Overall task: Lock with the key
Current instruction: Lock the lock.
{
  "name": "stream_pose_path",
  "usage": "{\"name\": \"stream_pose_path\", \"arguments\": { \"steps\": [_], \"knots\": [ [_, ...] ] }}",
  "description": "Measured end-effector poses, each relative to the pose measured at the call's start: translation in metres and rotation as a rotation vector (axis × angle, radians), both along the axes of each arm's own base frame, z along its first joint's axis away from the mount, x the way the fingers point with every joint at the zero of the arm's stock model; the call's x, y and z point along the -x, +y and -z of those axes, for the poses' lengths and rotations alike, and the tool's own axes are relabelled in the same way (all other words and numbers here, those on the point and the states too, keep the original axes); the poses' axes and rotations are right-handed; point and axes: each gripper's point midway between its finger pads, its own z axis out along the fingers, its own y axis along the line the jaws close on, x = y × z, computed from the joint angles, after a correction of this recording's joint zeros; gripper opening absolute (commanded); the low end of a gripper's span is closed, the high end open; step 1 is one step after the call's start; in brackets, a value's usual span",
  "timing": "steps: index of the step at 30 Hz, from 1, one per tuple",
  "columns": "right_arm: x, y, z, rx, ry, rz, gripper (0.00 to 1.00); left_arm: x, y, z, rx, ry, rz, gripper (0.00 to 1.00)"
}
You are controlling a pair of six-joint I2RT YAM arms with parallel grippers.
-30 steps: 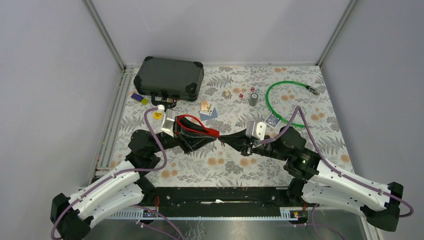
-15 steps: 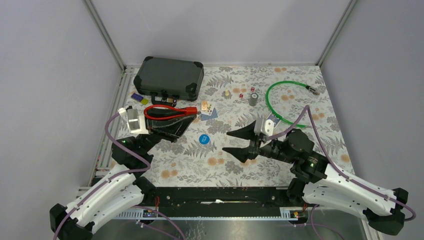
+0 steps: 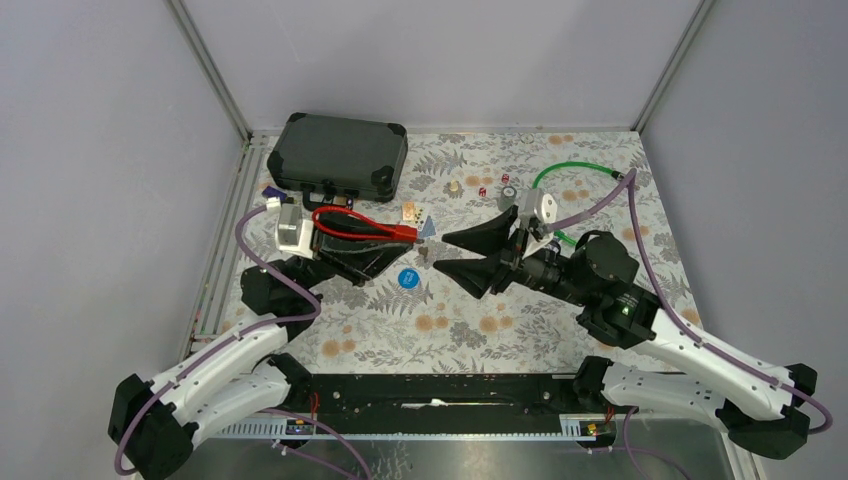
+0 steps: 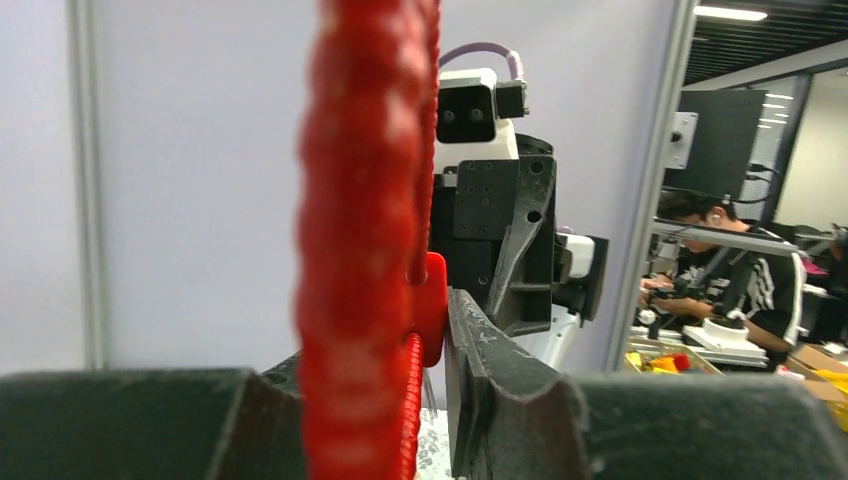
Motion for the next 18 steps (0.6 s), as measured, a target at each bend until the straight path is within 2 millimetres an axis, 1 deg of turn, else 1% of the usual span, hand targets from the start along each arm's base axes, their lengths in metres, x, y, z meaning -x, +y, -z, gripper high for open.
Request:
{"name": "stream_pose_path", "arguments": {
  "steps": [5,11,14,18],
  "knots": [
    [0.019,0.003,-0.01,-0.011,-0.023,-0.106,0.54,0.014,-0.002,-0.004,-0.004,-0.028,0.082,0.0],
    [0.026,0.004,-0.009,-0.004,-0.032,-0.143,0.54,0.03,-0.001,-0.009,-0.007,-0.073,0.154,0.0],
    [0.027,0.003,-0.011,-0.012,-0.045,-0.149,0.53,0.032,-0.003,-0.007,-0.017,-0.079,0.176,0.0],
    [0.031,0.002,-0.013,-0.037,-0.081,-0.161,0.5,0.03,-0.007,-0.001,-0.037,-0.063,0.194,0.0]
  ]
}}
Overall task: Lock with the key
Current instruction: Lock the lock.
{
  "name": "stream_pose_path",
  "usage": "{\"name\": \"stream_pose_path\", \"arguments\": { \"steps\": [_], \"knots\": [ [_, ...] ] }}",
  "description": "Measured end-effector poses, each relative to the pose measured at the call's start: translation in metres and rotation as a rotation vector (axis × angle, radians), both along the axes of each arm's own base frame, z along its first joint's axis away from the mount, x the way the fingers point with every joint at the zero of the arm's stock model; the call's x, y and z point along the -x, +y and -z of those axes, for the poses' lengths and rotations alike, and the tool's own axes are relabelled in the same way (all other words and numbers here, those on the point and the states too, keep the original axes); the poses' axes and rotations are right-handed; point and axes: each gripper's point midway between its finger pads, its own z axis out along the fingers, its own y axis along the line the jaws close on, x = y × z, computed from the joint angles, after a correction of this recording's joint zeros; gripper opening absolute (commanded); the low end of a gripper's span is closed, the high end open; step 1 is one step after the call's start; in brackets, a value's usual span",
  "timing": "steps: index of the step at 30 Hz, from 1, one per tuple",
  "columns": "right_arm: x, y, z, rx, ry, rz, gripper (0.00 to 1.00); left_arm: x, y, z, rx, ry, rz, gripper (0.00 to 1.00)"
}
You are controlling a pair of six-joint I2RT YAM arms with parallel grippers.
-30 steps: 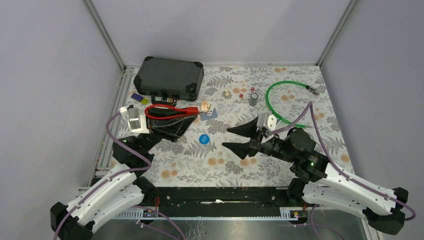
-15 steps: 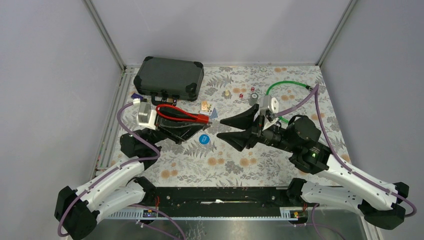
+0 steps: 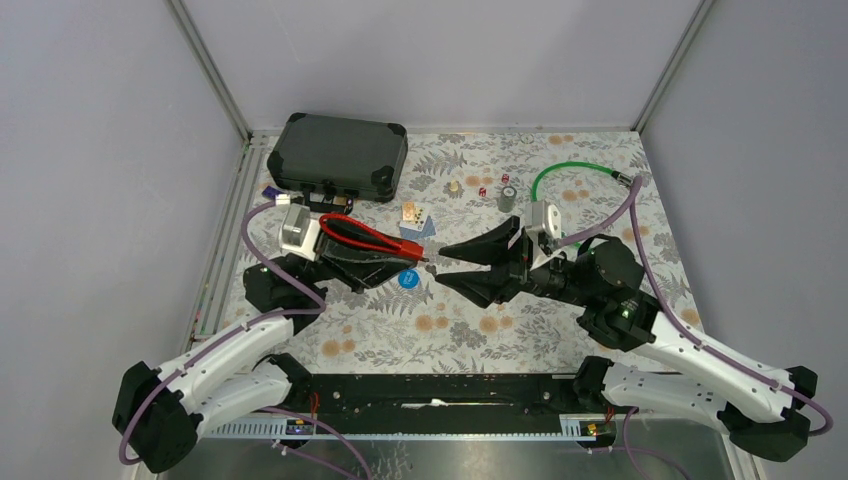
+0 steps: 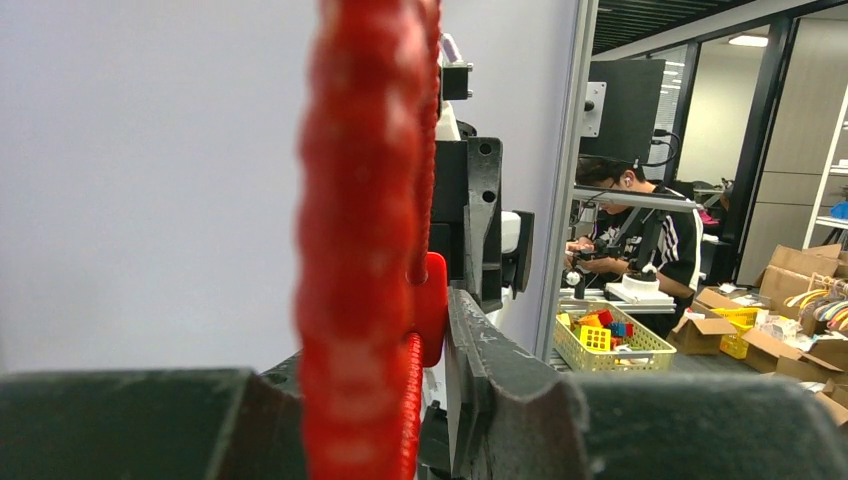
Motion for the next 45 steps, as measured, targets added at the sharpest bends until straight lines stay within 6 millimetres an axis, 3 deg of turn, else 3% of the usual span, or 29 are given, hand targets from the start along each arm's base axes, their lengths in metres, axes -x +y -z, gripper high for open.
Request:
{"name": "stream_pose_path", "arguments": {
  "steps": [15,18,27,45],
  "knots": [
    [-0.001,0.009,0.006,-0.027,-0.057,-0.019,0.4,-0.004,-0.017,0.02,-0.081,0.011,-0.011,0.0],
    [-0.002,0.009,0.005,-0.029,-0.062,-0.017,0.37,-0.002,-0.017,0.019,-0.082,-0.006,-0.02,0.0],
    [-0.003,0.011,0.008,-0.02,-0.064,-0.016,0.41,-0.002,-0.016,0.018,-0.08,-0.013,-0.033,0.0],
    [-0.008,0.012,0.017,0.01,-0.057,0.006,0.24,-0.003,-0.015,0.016,-0.07,-0.009,-0.037,0.0]
  ]
}}
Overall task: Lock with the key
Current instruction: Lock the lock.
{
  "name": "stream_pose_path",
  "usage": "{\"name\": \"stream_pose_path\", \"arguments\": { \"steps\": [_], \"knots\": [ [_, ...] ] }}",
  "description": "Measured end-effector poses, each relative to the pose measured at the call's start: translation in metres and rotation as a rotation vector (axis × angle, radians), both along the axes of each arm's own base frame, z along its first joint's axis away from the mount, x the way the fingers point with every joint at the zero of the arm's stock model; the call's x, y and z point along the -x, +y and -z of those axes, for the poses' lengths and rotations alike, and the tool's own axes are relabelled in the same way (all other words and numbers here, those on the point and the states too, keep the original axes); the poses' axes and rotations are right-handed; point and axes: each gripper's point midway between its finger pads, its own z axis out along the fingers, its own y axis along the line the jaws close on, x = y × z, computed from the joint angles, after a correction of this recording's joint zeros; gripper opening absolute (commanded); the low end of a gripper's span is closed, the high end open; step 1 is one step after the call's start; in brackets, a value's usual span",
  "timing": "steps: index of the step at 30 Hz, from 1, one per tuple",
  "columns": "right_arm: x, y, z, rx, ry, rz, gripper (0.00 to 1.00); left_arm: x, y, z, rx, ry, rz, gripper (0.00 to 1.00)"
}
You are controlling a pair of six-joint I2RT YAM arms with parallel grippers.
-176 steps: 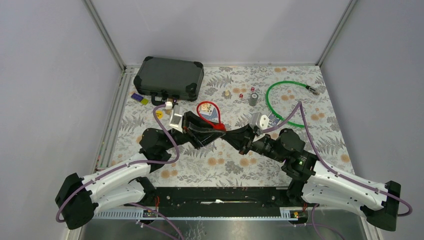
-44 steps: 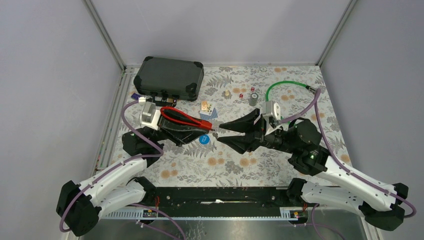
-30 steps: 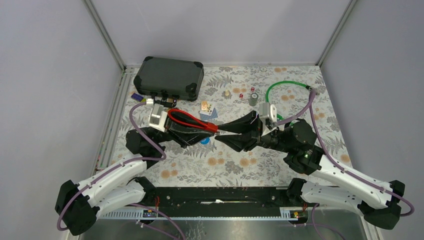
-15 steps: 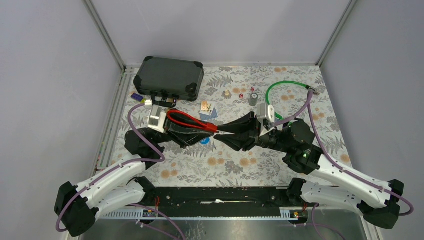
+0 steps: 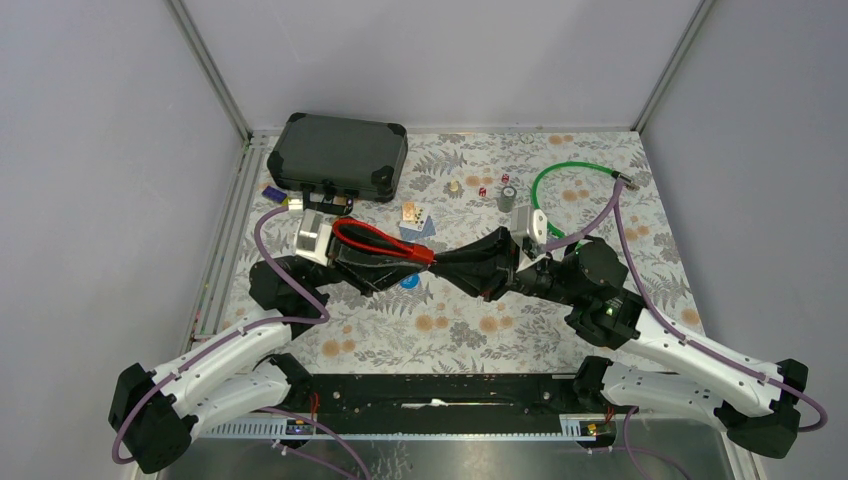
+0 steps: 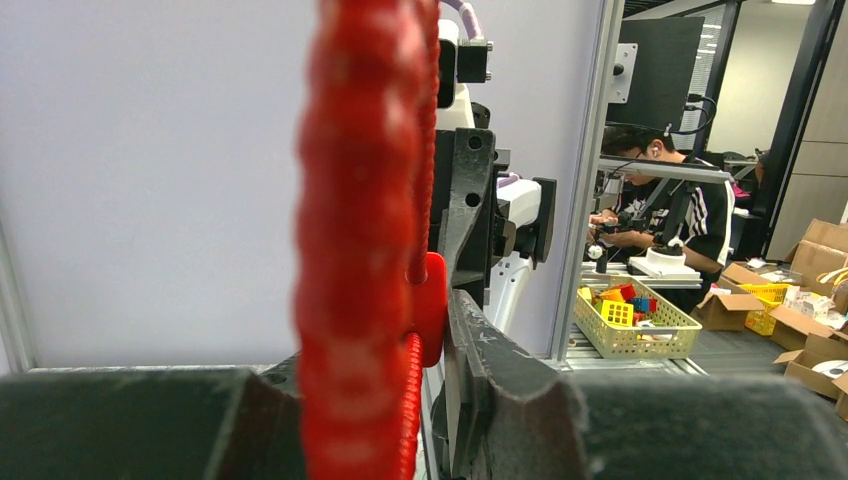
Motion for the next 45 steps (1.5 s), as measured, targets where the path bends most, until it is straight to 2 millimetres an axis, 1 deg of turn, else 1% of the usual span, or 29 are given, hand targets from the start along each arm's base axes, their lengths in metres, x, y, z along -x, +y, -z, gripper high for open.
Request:
{"name": "stream_pose_path", "arguments": {
  "steps": [2,5,9,18,26,32,35,39,45],
  "knots": [
    [-0.002,0.0,0.0,0.0,-0.001,0.011,0.18,0.0,0.0,0.0,0.001,0.001,-0.001,0.0],
    [-0.003,-0.001,0.0,-0.001,-0.003,0.019,0.12,-0.001,0.0,0.0,0.003,0.005,-0.002,0.0],
    [-0.006,-0.001,0.0,-0.002,-0.001,0.035,0.0,-0.003,-0.001,0.0,0.005,0.011,-0.009,0.0],
    [-0.009,-0.003,0.001,-0.003,0.01,0.052,0.0,-0.006,-0.002,0.0,0.012,0.009,-0.013,0.0],
    [-0.004,0.001,-0.005,-0.003,0.135,0.015,0.0,-0.001,0.002,-0.006,0.039,-0.026,-0.01,0.0],
    [0.003,0.002,-0.006,-0.006,0.225,-0.038,0.0,0.005,0.003,-0.006,0.038,-0.055,0.008,0.0],
    [0.004,0.002,-0.006,-0.005,0.249,-0.048,0.0,0.005,0.003,-0.006,0.04,-0.056,0.008,0.0],
    [-0.001,-0.001,-0.003,-0.004,0.219,-0.015,0.0,0.0,0.002,-0.005,0.04,-0.028,-0.007,0.0],
    [-0.02,-0.008,0.014,0.031,0.119,0.103,0.0,-0.016,-0.004,0.01,0.008,0.074,-0.043,0.0]
  ]
}}
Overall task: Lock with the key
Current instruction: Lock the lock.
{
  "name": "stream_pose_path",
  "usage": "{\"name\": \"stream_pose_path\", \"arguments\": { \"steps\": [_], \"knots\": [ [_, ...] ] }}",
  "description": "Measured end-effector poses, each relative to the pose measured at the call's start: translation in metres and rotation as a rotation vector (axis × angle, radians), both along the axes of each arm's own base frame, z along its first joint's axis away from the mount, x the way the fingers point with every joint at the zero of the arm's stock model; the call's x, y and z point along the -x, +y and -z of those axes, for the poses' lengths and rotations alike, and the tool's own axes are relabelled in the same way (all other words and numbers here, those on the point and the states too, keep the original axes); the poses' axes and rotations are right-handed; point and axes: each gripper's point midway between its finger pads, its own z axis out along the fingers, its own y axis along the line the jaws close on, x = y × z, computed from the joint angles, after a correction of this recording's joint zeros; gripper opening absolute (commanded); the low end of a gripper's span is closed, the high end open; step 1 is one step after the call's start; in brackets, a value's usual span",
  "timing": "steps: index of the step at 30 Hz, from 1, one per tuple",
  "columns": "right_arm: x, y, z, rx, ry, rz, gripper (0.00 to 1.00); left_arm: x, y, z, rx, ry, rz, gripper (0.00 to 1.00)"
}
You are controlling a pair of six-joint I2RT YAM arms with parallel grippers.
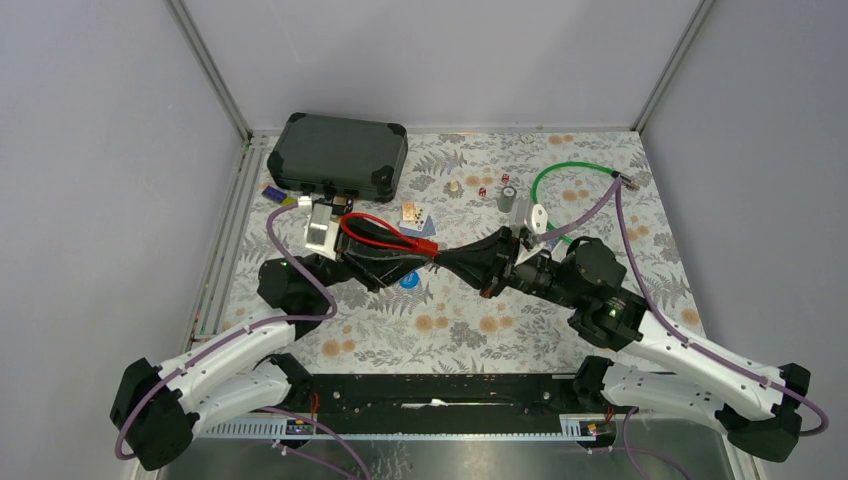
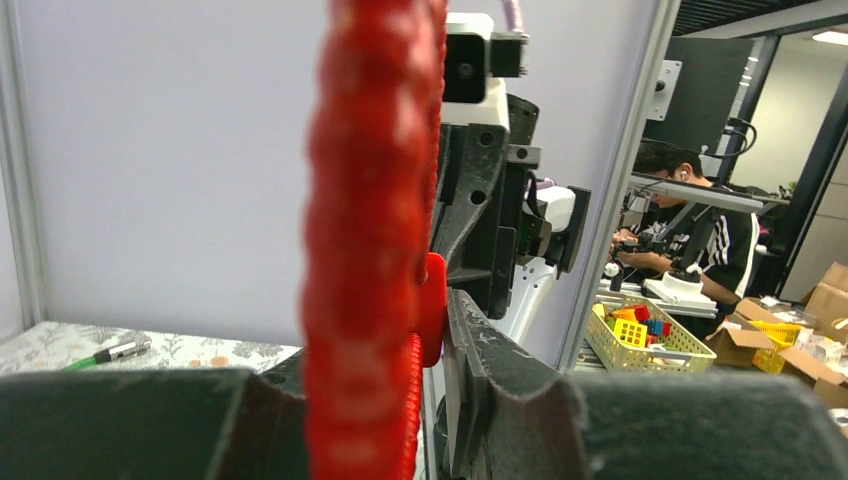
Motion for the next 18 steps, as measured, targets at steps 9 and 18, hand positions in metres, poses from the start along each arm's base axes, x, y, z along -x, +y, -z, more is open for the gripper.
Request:
{"name": "stream_pose_path", "arguments": {
  "steps": [9,18],
  "knots": [
    [-0.011,-0.005,0.013,0.015,-0.087,0.072,0.0,-0.012,-0.005,0.011,-0.021,0.085,-0.019,0.0],
    [-0.014,0.001,0.01,-0.002,0.059,0.068,0.0,-0.017,-0.001,0.009,-0.006,0.116,-0.008,0.0]
  ]
}}
